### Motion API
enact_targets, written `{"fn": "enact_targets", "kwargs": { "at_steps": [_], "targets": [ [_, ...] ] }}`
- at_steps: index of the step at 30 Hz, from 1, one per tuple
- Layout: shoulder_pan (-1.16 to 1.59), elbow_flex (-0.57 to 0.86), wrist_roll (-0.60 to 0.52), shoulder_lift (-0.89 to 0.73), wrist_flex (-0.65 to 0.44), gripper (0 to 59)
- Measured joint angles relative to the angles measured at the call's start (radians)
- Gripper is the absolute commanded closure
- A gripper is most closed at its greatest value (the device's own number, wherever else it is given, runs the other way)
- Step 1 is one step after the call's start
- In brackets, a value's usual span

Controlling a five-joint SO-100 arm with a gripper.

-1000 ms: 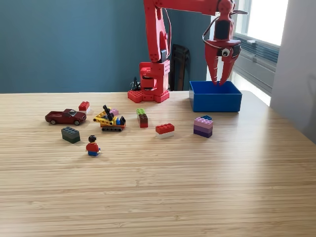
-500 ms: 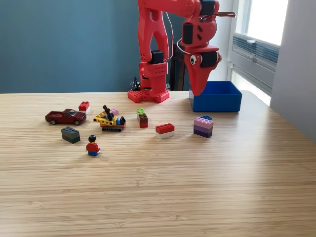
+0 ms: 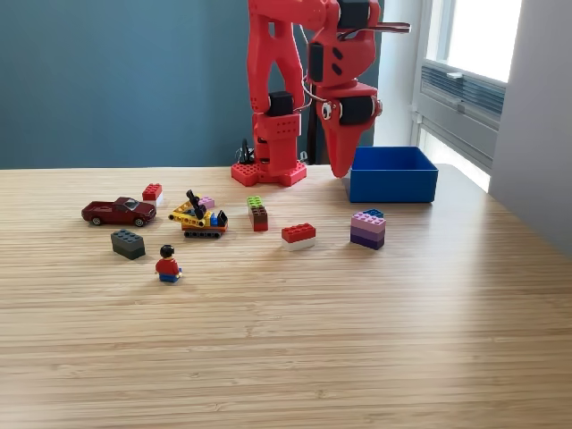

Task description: Grasp a lego block and put it in the bin.

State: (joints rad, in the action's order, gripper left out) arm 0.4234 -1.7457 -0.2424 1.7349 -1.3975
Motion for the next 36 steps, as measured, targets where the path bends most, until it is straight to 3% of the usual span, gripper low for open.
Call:
{"fn": "enact_targets", "kwargs": {
  "at_steps": [12,20,23,28,36],
  "targets": [
    [-0.106,0.000,0.006,0.000,0.044,58.6],
    [-0.195,0.000,0.081,0.000,0.080,58.2],
    [-0.219,0.000,0.075,0.000,0.083,54.5],
    [-0.239,-0.018,0.012,0.000,0.083,38.2],
    [-0.239,-0.118,-0.236,0.000,0.101,39.9]
  ]
}}
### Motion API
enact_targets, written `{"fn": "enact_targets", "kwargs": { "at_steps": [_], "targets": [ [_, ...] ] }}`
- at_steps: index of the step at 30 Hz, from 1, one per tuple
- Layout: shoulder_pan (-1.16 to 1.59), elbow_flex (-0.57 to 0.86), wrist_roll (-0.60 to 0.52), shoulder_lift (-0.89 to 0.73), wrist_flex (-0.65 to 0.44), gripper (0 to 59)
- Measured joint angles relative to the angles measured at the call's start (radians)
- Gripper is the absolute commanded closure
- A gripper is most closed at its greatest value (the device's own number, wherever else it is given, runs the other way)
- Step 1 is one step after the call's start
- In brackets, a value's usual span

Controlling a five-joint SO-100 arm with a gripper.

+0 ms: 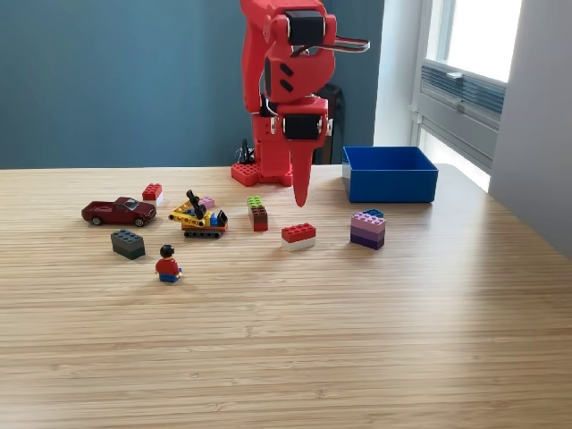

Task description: Grasp a lego block and put it in the bin.

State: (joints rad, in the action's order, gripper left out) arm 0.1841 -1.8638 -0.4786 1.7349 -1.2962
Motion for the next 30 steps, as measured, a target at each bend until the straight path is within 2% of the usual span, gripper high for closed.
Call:
{"fn": "enact_targets", "kwargs": {
  "at_steps": [2,5,7,10,13,19,21,30],
  "targets": [
    [-0.002,-0.020,-0.066,0.000,0.000,40.2],
    [-0.026,-0.041,-0.155,0.006,0.000,33.7],
    [-0.040,-0.057,-0.202,0.015,0.000,31.7],
    [-0.064,-0.089,-0.250,0.025,0.017,29.7],
    [-0.087,-0.118,-0.261,0.025,0.026,25.1],
    [-0.097,-0.155,-0.279,0.026,0.035,23.3],
    [-0.115,-0.167,-0.316,0.029,0.060,21.0],
    [-0.156,-0.221,-0.477,0.029,0.106,19.0]
  ]
}}
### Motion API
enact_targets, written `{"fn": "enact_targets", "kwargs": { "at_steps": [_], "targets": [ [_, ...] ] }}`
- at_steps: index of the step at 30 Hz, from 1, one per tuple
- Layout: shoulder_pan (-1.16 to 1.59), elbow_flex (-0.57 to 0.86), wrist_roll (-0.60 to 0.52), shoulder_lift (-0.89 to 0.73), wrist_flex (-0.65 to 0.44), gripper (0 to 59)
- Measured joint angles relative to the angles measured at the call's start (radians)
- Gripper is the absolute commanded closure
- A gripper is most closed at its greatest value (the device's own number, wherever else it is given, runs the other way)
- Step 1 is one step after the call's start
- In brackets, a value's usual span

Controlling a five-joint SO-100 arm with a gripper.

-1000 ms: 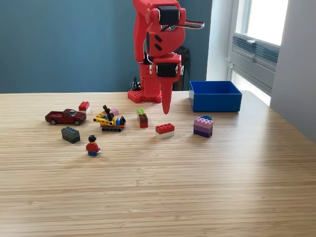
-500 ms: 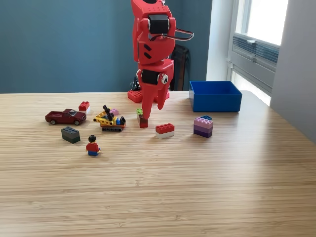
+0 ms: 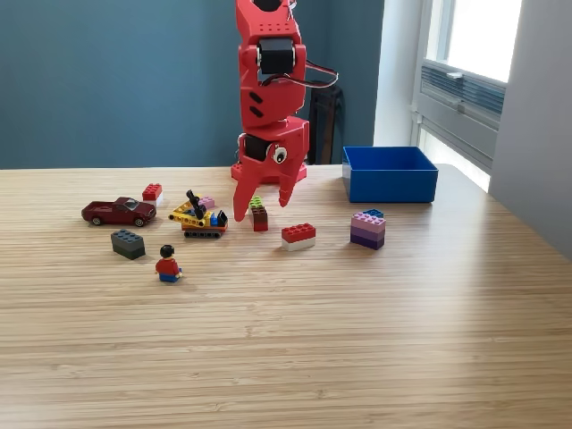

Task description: Grasp a lego block and put it in the bin.

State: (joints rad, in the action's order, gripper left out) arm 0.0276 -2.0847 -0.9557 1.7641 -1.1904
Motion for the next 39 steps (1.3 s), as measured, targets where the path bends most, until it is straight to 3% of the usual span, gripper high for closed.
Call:
{"fn": "enact_targets", "kwargs": {
  "at_steps": [13,18,22,29,39],
  "targets": [
    [-0.054,-0.132,-0.017,0.003,0.049,20.1],
    [-0.064,-0.155,-0.003,0.003,0.054,30.1],
    [-0.064,-0.160,-0.003,0.014,0.054,51.9],
    [-0.064,-0.163,0.003,0.023,0.091,58.5],
    [-0.055,-0.179,0.087,0.026,0.117,58.5]
  ]
}}
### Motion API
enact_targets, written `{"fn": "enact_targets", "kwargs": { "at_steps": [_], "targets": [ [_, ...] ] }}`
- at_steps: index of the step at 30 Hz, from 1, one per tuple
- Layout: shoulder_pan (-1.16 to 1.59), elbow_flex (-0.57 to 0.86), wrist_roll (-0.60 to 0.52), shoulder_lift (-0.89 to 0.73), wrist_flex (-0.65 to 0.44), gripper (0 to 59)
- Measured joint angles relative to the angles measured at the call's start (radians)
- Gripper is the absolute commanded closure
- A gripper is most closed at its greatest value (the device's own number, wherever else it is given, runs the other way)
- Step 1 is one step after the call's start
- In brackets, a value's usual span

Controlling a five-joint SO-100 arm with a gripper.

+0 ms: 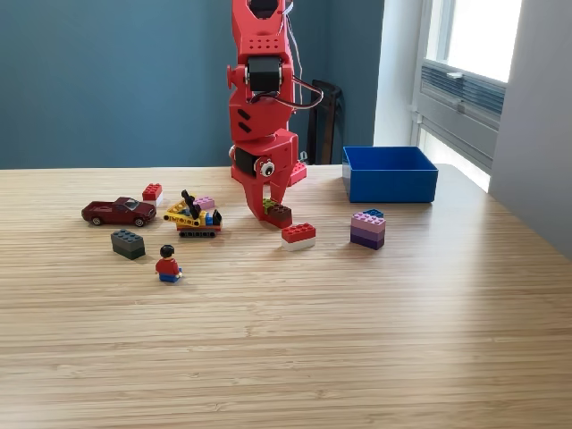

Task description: Grasp a lego block and put it in the bin.

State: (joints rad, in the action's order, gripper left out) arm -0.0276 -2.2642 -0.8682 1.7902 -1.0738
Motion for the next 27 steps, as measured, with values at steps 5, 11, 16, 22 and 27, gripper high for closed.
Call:
{"fn": "enact_targets", "kwargs": {
  "at_steps": [5,11,16,22,27],
  "targets": [
    [0.031,0.044,0.115,-0.002,0.011,58.5],
    [0.126,0.167,0.287,-0.002,-0.029,58.5],
    [0.253,0.273,0.400,-0.002,-0.084,58.5],
    [0.462,0.380,0.449,-0.002,-0.173,58.5],
    [0.658,0.446,0.451,-0.002,-0.216,58.5]
  ]
}}
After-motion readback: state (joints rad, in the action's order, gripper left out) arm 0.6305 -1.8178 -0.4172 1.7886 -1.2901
